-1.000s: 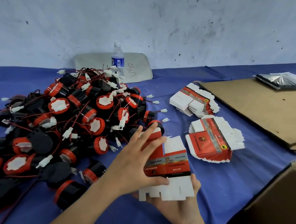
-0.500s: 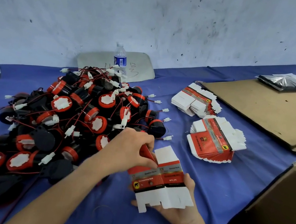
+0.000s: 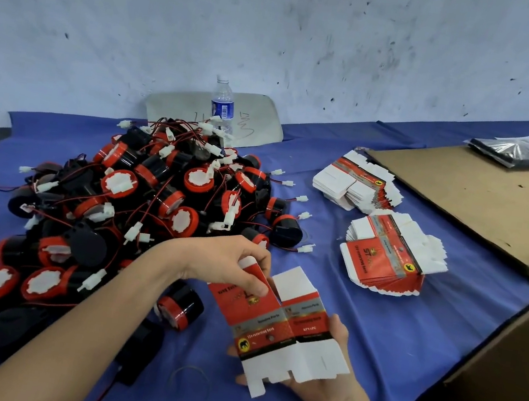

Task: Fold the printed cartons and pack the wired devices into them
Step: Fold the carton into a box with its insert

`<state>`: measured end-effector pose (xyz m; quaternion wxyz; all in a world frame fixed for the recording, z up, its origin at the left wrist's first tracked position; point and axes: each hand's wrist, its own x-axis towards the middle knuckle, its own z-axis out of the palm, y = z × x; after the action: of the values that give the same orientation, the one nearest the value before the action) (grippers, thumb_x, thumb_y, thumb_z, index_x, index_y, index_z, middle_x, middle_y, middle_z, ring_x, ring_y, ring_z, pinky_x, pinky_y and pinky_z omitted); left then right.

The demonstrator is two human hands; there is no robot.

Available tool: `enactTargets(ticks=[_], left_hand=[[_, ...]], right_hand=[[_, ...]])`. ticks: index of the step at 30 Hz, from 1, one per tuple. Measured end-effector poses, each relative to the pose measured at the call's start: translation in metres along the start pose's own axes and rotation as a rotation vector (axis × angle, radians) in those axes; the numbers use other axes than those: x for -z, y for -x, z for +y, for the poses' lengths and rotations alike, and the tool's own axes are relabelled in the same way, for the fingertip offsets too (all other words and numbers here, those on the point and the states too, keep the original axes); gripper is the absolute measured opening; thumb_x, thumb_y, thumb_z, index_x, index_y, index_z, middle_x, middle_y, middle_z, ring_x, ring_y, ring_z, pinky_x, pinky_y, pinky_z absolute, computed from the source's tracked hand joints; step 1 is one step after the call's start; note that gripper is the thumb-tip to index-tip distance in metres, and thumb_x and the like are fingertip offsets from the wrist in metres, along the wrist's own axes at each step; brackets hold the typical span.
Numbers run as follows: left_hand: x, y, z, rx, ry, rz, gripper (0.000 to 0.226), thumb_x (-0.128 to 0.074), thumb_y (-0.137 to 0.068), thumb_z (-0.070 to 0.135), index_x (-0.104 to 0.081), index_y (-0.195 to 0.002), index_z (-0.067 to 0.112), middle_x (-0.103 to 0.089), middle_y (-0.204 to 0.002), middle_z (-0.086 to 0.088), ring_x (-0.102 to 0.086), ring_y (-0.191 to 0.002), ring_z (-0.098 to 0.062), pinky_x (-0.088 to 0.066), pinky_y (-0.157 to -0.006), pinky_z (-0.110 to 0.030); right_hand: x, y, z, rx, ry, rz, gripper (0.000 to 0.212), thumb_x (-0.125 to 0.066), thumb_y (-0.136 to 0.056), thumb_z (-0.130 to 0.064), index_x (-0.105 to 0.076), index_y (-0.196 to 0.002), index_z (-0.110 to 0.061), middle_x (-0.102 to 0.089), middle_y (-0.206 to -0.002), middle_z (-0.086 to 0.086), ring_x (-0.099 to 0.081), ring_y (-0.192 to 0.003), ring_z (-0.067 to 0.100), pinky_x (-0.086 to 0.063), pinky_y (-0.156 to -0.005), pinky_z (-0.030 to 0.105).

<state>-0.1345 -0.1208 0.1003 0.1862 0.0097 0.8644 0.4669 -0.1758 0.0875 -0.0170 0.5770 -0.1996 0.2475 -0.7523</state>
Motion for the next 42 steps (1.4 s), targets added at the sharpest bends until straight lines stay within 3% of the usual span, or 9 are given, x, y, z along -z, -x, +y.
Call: enactTargets(ticks=[4,8,14,16,19,28,35,39,42], left_hand=[[0.002,-0.002,-0.005,-0.003,0.067,-0.088,0.01,-0.069,-0.088,0.027,-0.063,-0.082,0.021,-0.068,-0.084,0.0,-0.065,-0.078,-0.014,-0.053,-0.076,-0.029],[0.007,0.0,-0.006,-0.043,0.117,-0.13,0.048,-0.066,-0.084,0.047,-0.065,-0.108,0.006,-0.069,-0.112,-0.016,-0.067,-0.102,-0.026,-0.051,-0.096,-0.034],[-0.017,-0.008,-0.009,-0.151,0.313,0.414,0.039,-0.068,-0.08,0.056,-0.064,-0.108,0.029,-0.066,-0.118,0.002,-0.065,-0.103,-0.007,-0.051,-0.089,-0.024],[-0.038,-0.011,-0.012,-0.085,0.592,0.603,0.064,-0.068,-0.069,0.054,-0.049,-0.128,0.035,-0.056,-0.134,0.002,-0.061,-0.112,-0.009,-0.052,-0.095,-0.033],[-0.069,-0.009,-0.022,-0.054,0.945,0.437,0.071,-0.073,-0.073,0.045,-0.048,-0.136,0.025,-0.062,-0.129,-0.007,-0.063,-0.113,-0.025,-0.053,-0.092,-0.043],[-0.084,-0.006,-0.03,-0.108,0.619,0.672,0.026,-0.069,-0.085,0.006,-0.069,-0.109,0.017,-0.075,-0.097,0.01,-0.069,-0.094,-0.006,-0.052,-0.074,-0.014],[-0.101,-0.015,-0.024,-0.167,0.542,0.881,0.03,-0.067,-0.087,0.003,-0.07,-0.089,0.033,-0.075,-0.088,0.016,-0.069,-0.087,-0.002,-0.052,-0.072,-0.014],[-0.096,-0.009,-0.026,-0.185,0.605,0.811,0.022,-0.07,-0.085,0.007,-0.071,-0.096,0.026,-0.075,-0.093,0.01,-0.07,-0.089,-0.005,-0.052,-0.071,-0.014],[-0.087,-0.002,-0.028,-0.151,0.777,0.63,0.033,-0.074,-0.072,0.031,-0.073,-0.103,0.019,-0.076,-0.097,0.001,-0.072,-0.09,-0.012,-0.053,-0.069,-0.016]], right_hand=[[0.0,-0.006,-0.002,-0.062,-0.011,-0.183,0.087,-0.063,-0.075,-0.069,-0.043,-0.144,-0.019,-0.043,-0.145,0.023,-0.043,-0.125,0.053,-0.022,-0.101,0.074],[-0.002,-0.007,-0.005,-0.034,-0.026,-0.062,0.081,-0.074,-0.071,-0.06,-0.053,-0.136,-0.017,-0.053,-0.134,0.027,-0.057,-0.108,0.053,-0.05,-0.086,0.06],[-0.006,-0.005,-0.003,0.084,-0.072,0.258,0.091,-0.095,-0.037,-0.049,-0.07,-0.112,-0.005,-0.062,-0.118,0.032,-0.065,-0.09,0.051,-0.057,-0.066,0.05],[-0.004,-0.008,-0.005,0.202,-0.005,0.352,0.087,-0.093,-0.047,-0.048,-0.065,-0.121,-0.012,-0.062,-0.122,0.026,-0.066,-0.094,0.046,-0.057,-0.072,0.052],[-0.009,-0.015,-0.015,0.396,0.294,0.556,0.078,-0.081,-0.071,-0.021,-0.044,-0.139,-0.03,-0.066,-0.122,0.014,-0.068,-0.101,0.031,-0.057,-0.083,0.048],[-0.015,-0.019,-0.028,0.571,0.742,0.693,0.057,-0.069,-0.08,0.008,-0.056,-0.125,-0.024,-0.075,-0.098,0.0,-0.072,-0.088,0.017,-0.056,-0.071,0.024],[-0.041,-0.023,-0.001,0.747,1.287,1.094,0.063,-0.07,-0.085,-0.018,-0.043,-0.129,-0.056,-0.06,-0.072,-0.039,-0.064,-0.068,-0.005,-0.051,-0.062,0.018],[-0.036,-0.018,0.001,0.747,1.175,1.027,0.054,-0.068,-0.086,-0.01,-0.049,-0.123,-0.045,-0.063,-0.091,-0.04,-0.064,-0.081,-0.008,-0.049,-0.064,0.012],[-0.033,-0.014,-0.012,0.607,0.756,0.829,0.026,-0.066,-0.088,-0.01,-0.064,-0.108,-0.027,-0.074,-0.097,-0.007,-0.071,-0.085,0.009,-0.053,-0.066,0.019]])
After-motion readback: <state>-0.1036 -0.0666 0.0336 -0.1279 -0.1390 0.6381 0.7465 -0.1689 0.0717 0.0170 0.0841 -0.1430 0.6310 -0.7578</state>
